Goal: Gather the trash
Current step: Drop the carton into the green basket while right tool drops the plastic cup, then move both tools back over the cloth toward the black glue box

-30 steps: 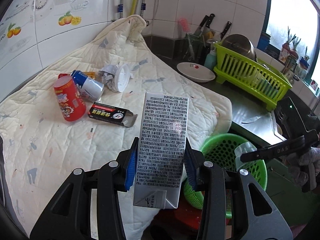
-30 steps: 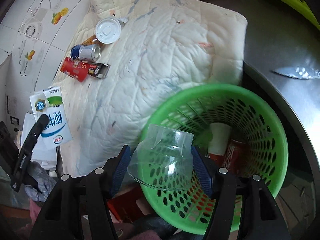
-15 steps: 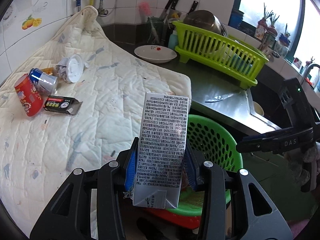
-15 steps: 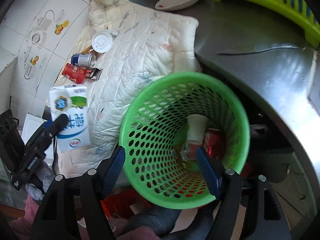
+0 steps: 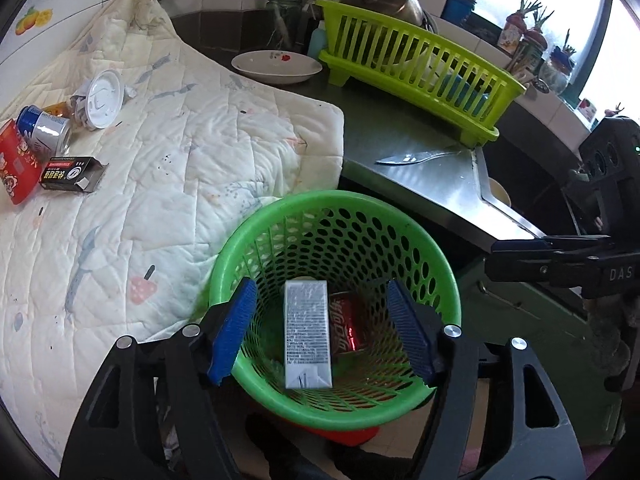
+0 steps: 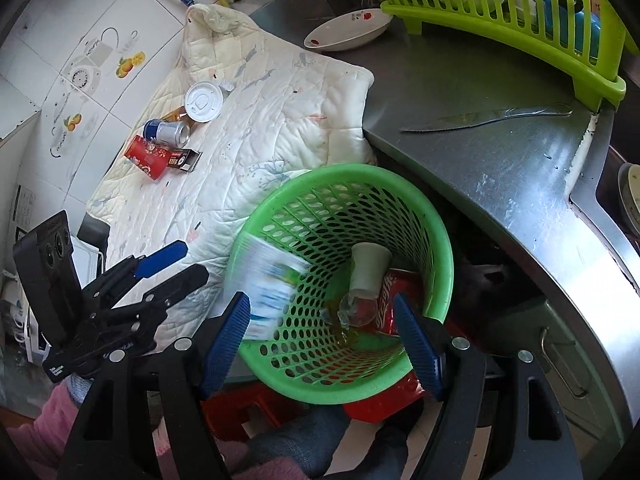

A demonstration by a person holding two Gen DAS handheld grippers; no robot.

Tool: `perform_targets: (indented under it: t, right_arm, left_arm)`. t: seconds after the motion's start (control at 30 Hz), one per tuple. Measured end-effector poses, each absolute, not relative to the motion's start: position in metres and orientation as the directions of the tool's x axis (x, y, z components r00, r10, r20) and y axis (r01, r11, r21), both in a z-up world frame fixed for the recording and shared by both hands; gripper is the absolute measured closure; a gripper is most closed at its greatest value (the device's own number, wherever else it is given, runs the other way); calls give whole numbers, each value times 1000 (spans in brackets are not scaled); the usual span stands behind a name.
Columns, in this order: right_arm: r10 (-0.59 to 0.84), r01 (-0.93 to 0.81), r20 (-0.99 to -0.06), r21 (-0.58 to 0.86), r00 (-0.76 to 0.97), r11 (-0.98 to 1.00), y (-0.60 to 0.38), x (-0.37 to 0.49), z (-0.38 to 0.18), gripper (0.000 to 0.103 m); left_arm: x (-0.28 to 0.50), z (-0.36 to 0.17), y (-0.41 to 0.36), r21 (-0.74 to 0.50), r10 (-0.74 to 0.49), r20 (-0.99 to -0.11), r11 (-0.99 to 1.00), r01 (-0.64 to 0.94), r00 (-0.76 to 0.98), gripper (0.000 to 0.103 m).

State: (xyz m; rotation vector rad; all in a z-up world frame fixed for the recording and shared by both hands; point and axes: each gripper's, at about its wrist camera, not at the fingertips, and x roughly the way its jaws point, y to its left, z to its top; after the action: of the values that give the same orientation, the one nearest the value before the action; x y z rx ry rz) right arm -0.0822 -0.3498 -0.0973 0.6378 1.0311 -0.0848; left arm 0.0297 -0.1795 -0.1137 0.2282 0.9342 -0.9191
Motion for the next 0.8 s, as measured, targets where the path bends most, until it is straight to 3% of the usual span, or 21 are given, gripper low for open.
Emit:
perform_targets:
  t: [0.8]
  right_arm:
    - [256, 73, -827, 336, 501, 939, -266, 30, -83, 30]
  left_arm:
    - [113, -88, -43, -165, -436, -751, 851, 498, 496, 36]
